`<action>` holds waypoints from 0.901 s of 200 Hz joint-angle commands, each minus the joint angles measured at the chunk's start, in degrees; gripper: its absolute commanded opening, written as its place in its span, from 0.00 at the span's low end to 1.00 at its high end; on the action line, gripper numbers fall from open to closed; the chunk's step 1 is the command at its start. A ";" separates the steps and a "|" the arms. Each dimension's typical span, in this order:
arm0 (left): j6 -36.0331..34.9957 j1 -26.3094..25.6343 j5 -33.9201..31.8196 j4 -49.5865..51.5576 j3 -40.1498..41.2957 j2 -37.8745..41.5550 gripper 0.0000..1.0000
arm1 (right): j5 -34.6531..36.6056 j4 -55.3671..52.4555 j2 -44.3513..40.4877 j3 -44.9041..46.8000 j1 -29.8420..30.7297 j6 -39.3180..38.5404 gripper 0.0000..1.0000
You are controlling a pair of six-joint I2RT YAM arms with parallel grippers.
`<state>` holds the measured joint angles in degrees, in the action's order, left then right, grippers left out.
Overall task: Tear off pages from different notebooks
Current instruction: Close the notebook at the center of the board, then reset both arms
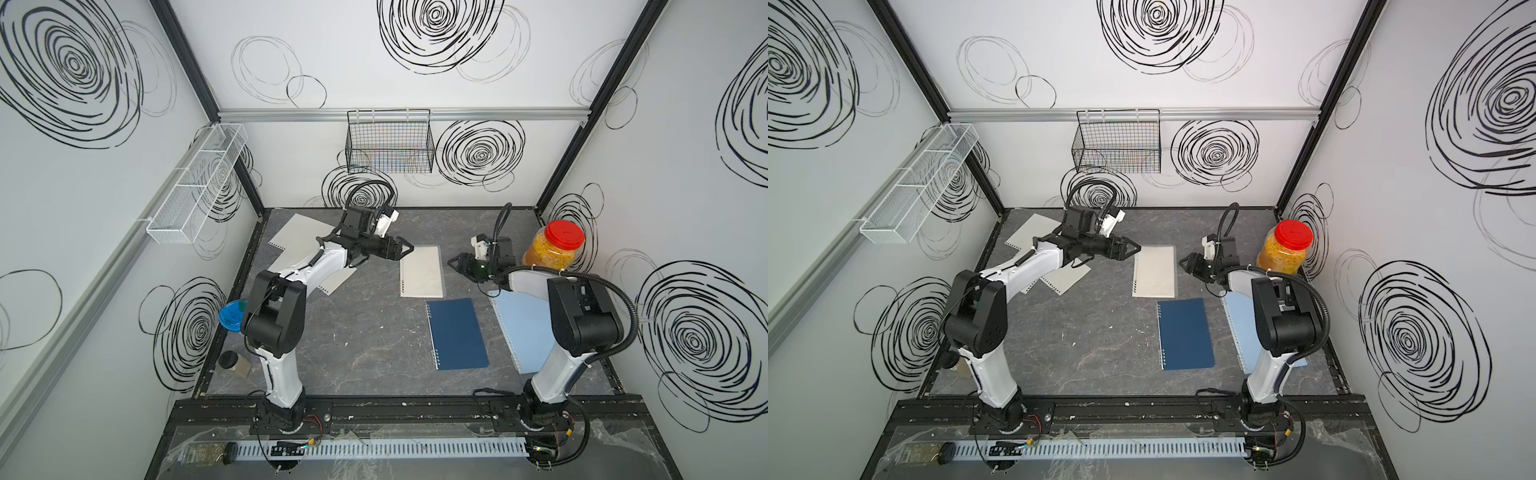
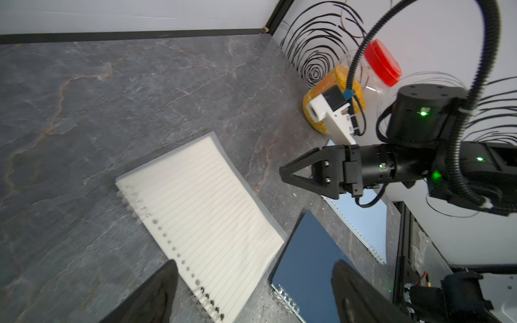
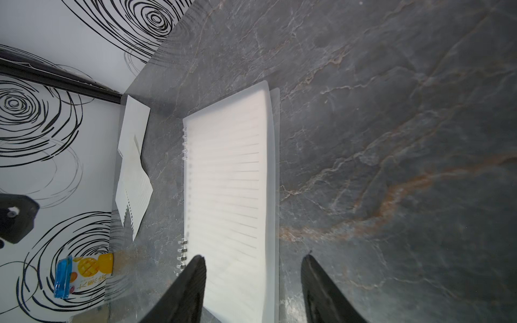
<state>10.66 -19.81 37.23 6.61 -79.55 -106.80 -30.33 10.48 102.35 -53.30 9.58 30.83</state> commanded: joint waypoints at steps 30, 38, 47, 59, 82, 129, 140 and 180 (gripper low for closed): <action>2.62 1.88 -10.52 -0.42 2.42 2.48 0.89 | 0.79 0.75 -2.19 1.49 0.35 -0.51 0.58; 2.38 1.89 -13.20 0.00 2.62 3.26 0.89 | 0.74 0.84 -2.28 1.58 0.35 -0.51 0.58; 1.67 1.72 -16.39 0.74 2.75 4.29 0.89 | 0.71 1.10 -2.46 1.72 0.35 -0.51 0.58; 0.87 1.62 -18.99 1.34 3.25 5.96 0.89 | 0.34 1.63 -2.56 1.79 0.31 -0.28 0.58; 0.55 1.61 -23.86 2.34 3.88 8.63 1.00 | -0.53 3.12 -2.93 1.73 0.35 0.77 0.59; 0.51 1.80 -29.88 6.78 2.90 10.66 0.99 | 0.53 5.25 -4.84 2.70 0.34 2.48 1.00; 0.46 1.87 -30.83 6.68 3.46 11.32 0.99 | 0.82 5.10 -5.08 2.91 0.30 2.48 1.00; 1.27 4.31 -28.50 6.34 4.18 12.18 0.99 | -0.48 4.15 -6.94 3.18 0.43 0.96 1.00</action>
<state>11.84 -17.54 8.88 13.58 -76.16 -96.92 -29.89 14.15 97.93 -50.94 9.63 32.71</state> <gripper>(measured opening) 0.991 0.999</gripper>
